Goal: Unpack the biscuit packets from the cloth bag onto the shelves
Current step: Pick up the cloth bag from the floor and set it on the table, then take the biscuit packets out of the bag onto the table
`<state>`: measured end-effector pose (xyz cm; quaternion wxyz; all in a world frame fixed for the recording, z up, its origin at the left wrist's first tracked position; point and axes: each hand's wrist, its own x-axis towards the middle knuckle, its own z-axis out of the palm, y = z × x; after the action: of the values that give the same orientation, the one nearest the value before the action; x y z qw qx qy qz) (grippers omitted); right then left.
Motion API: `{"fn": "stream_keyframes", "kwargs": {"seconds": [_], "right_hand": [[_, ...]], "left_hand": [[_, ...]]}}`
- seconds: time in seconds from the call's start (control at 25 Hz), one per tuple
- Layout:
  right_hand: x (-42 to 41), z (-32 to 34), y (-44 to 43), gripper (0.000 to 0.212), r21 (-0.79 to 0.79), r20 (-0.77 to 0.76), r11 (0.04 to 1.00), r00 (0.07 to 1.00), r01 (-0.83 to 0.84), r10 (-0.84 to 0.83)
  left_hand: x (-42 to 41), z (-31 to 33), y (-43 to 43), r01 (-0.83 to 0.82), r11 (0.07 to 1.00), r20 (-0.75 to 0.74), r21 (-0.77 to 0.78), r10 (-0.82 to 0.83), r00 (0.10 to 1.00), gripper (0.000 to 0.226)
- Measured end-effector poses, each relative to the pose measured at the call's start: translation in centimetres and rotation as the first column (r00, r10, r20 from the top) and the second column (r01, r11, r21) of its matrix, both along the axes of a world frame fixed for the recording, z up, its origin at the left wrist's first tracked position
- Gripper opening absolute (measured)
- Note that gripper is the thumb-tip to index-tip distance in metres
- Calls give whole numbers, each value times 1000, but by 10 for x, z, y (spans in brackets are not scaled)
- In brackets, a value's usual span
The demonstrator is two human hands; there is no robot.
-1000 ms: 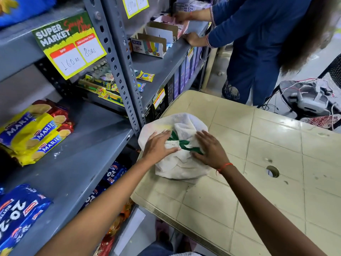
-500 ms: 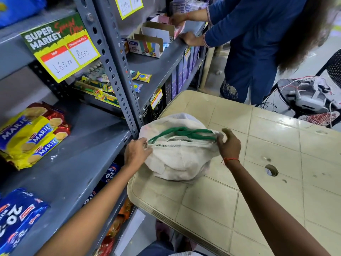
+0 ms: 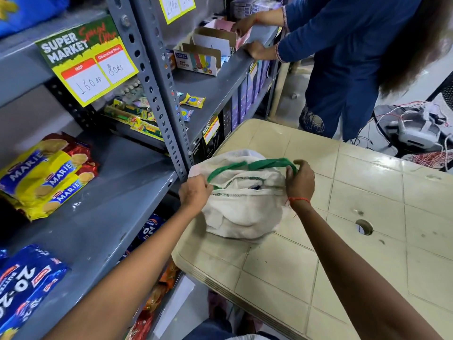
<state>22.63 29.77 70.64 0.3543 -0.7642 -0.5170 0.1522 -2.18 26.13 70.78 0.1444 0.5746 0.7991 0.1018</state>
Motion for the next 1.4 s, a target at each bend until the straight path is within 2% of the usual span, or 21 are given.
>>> {"fn": "stream_keyframes", "kwargs": {"seconds": [0.08,0.12,0.16,0.24,0.28,0.32,0.4,0.48,0.56,0.68,0.76,0.84,0.92,1.0,1.12,1.16,1.24,1.28,1.32,1.36,1.4], "right_hand": [[-17,-4,-10,26,133,158,960,961,-248,227],[-27,-11,-20,24,123,243,895,887,-429,392],[-34,-20,-30,24,42,345,822,780,-568,522],[-39,-36,-42,35,-200,498,752,595,-629,631],[-38,-41,-44,38,-270,532,757,562,-595,633],[-36,-43,-45,30,-269,574,771,547,-577,609],[-32,-40,-48,12,-201,640,738,484,-644,596],[-22,-42,-57,17,-170,645,665,428,-727,633],[-12,-38,-71,19,-168,579,649,459,-742,674],[-10,-41,-64,33,-169,661,735,478,-656,578],[-22,-42,-51,45,-193,667,795,517,-575,536],[-34,-41,-41,32,-210,673,838,547,-503,498],[-34,-40,-39,23,-180,699,828,524,-531,487],[-26,-41,-53,18,-168,637,680,448,-714,627],[-4,-40,-96,33,-428,391,470,311,-772,867],[4,-43,-105,38,-516,326,491,369,-702,871],[11,-43,-105,39,-484,295,647,586,-589,754],[7,-40,-101,37,-350,325,736,661,-580,676],[-1,-39,-93,35,-208,362,776,690,-596,627],[-12,-38,-86,34,-105,397,755,669,-647,628],[-24,-37,-80,35,-52,456,694,602,-718,656]], "left_hand": [[10,-3,3,210,948,-26,241,-210,977,20],[21,-3,6,340,895,-45,290,-342,939,23],[31,-2,10,482,835,-94,265,-475,875,29],[48,-7,19,696,716,-220,58,-671,708,38],[52,-12,23,712,701,-245,-42,-698,673,41],[51,-16,28,665,743,-181,-80,-666,723,41],[46,-20,39,482,874,135,-60,-472,871,29],[37,-14,49,345,938,350,9,-326,878,21],[26,-7,60,258,962,459,87,-268,847,31],[26,7,58,353,935,518,30,-317,795,12],[35,10,55,443,895,441,-55,-376,815,30],[46,7,54,464,868,282,-177,-407,869,49],[50,7,57,386,899,174,-207,-354,919,36],[43,17,68,188,977,154,-97,-172,973,26],[16,29,83,-117,991,263,64,97,960,22],[12,30,80,-126,985,230,122,95,968,22],[17,20,65,225,898,-19,379,-236,972,25],[25,10,51,507,734,-195,452,-474,859,22],[30,-4,37,751,520,-389,407,-646,657,17],[33,-15,26,896,359,-497,261,-745,444,13],[31,-23,23,945,313,-490,90,-812,316,15]]}}
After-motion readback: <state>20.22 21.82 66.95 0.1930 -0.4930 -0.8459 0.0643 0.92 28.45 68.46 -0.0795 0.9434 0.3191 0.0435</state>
